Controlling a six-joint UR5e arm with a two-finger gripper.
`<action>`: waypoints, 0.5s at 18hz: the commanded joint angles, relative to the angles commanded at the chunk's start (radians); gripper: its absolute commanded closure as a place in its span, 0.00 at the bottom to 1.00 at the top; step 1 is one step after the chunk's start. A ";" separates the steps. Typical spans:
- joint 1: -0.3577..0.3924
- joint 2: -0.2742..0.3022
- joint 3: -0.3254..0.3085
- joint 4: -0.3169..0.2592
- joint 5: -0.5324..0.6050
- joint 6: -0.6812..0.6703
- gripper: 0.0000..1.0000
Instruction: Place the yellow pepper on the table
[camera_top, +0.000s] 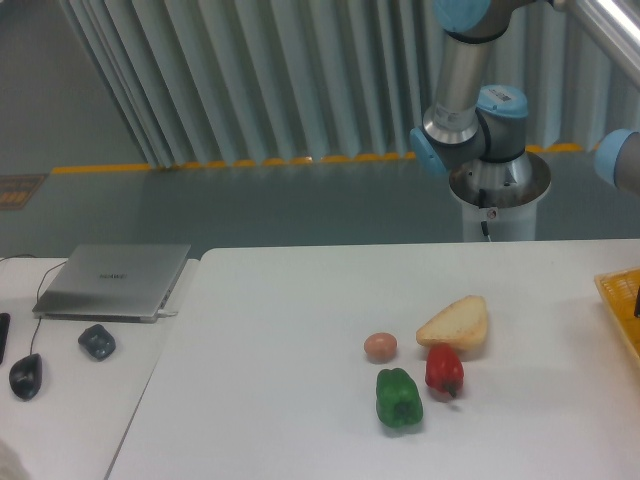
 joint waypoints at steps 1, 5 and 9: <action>0.000 0.000 -0.006 -0.002 0.000 -0.002 0.00; 0.043 0.002 -0.019 0.002 -0.003 0.012 0.00; 0.051 0.000 -0.020 -0.002 0.005 0.077 0.00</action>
